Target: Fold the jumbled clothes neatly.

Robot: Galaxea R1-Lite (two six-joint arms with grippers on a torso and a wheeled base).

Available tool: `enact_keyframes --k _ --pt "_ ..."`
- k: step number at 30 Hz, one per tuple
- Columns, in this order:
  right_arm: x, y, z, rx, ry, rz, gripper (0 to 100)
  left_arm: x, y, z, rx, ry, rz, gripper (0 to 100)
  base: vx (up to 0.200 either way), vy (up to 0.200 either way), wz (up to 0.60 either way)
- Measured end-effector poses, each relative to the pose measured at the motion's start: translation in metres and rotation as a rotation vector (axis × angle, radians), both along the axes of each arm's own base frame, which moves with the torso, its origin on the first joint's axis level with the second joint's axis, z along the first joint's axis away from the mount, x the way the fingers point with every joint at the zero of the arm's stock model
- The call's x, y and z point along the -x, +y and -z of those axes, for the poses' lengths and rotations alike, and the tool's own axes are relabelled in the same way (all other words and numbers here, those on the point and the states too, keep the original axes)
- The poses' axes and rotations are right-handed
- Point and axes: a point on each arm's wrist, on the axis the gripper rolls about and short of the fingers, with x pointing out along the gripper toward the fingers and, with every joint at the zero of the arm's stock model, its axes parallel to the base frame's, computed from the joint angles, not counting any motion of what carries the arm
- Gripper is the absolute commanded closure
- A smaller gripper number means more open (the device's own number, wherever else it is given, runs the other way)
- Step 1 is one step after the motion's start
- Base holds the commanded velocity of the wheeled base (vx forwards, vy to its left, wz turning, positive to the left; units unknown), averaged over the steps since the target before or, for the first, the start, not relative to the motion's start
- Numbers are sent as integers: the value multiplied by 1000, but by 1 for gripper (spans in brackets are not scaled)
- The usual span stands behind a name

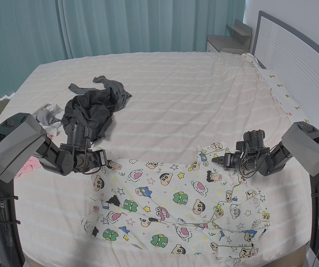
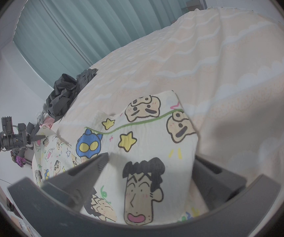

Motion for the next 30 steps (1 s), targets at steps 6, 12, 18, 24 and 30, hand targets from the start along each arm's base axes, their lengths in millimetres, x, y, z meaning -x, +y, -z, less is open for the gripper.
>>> enact_keyframes --k 6,12,18,24,30 --pt "1 2 1 8 2 -12 100 0 -3 1 0 2 6 100 0 0 0" --pt "1 -2 -2 5 -35 -4 100 0 -4 2 -4 4 9 100 0 0 0" --pt "4 -7 -11 -14 -128 10 100 0 -5 2 -29 -4 -11 100 0 0 0" --pt "9 -15 -18 -21 -145 28 100 0 -5 0 -46 -13 -14 100 0 0 0" --pt "7 -17 -28 -34 -202 40 100 0 -8 -2 -55 -22 -17 100 0 0 0"
